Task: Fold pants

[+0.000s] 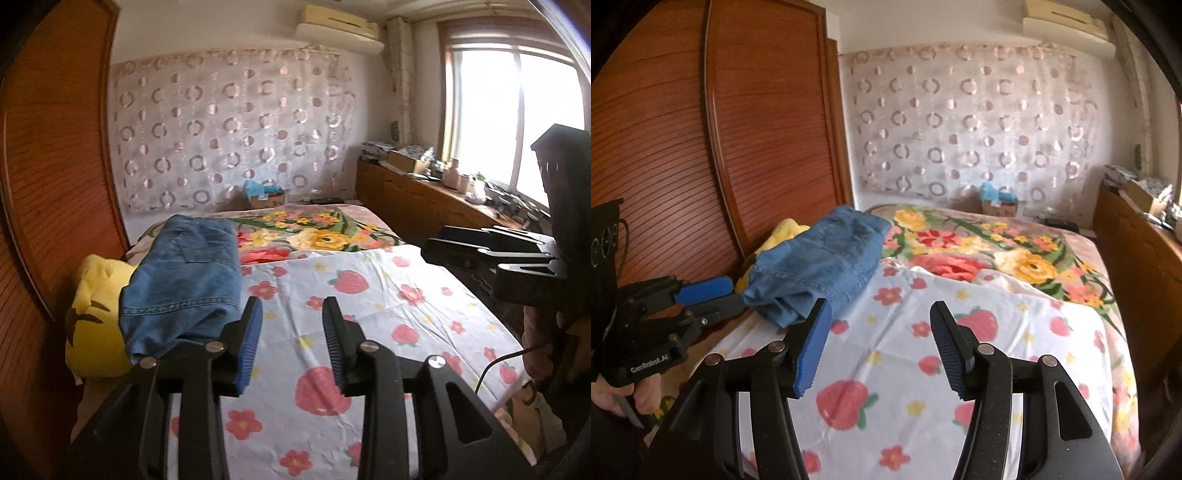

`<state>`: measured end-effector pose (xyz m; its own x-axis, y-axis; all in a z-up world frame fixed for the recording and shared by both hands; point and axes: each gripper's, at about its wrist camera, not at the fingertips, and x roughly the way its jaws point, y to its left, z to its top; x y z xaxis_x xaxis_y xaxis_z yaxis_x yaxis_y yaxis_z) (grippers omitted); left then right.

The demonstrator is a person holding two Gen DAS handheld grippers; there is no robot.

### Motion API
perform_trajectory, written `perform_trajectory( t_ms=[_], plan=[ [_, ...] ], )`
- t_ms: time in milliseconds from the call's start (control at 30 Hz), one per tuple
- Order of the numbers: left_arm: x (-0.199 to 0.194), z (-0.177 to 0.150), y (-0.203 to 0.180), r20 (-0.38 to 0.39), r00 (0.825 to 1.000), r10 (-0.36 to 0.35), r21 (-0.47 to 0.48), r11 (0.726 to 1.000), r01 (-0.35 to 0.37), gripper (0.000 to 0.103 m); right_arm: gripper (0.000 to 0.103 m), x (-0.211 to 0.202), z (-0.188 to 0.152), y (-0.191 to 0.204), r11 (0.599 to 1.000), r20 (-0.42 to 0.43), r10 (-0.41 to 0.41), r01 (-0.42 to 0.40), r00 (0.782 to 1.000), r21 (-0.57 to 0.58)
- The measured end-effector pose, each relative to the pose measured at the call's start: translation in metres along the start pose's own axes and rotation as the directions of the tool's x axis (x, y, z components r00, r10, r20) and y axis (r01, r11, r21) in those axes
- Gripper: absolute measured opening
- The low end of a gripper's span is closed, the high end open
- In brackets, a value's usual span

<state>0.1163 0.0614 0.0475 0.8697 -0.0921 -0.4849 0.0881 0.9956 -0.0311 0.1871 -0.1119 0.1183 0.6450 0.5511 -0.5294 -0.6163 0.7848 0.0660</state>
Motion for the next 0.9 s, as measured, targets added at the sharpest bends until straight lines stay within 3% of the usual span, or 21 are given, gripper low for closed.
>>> perform_trajectory(
  t_ms=[133, 233, 500, 733, 900],
  plan=[
    [-0.013, 0.002, -0.016, 0.021, 1.000, -0.007, 0.015, 1.000, 0.007, 0.045, 0.057, -0.021, -0.008, -0.007, 1.000, 0.023, -0.018, 0.017, 1.000, 0.021],
    [-0.026, 0.005, -0.021, 0.051, 0.999, -0.019, 0.005, 1.000, 0.019, 0.060, 0.057, -0.035, -0.013, -0.011, 0.999, 0.037, -0.027, 0.026, 0.999, 0.033],
    [-0.053, 0.010, -0.038, 0.091, 0.996, -0.016, 0.008, 1.000, 0.015, 0.062, 0.058, -0.071, -0.022, -0.018, 0.998, 0.077, -0.054, 0.051, 0.996, 0.045],
    [-0.063, 0.013, -0.057, 0.094, 0.995, 0.028, 0.027, 0.999, -0.031, 0.063, 0.070, -0.094, -0.027, -0.024, 0.996, 0.114, -0.077, 0.070, 0.991, 0.060],
    [-0.067, 0.010, -0.067, 0.090, 0.996, 0.004, 0.018, 1.000, -0.005, 0.063, 0.074, -0.108, -0.031, -0.027, 0.994, 0.125, -0.097, 0.090, 0.987, 0.064]
  ],
)
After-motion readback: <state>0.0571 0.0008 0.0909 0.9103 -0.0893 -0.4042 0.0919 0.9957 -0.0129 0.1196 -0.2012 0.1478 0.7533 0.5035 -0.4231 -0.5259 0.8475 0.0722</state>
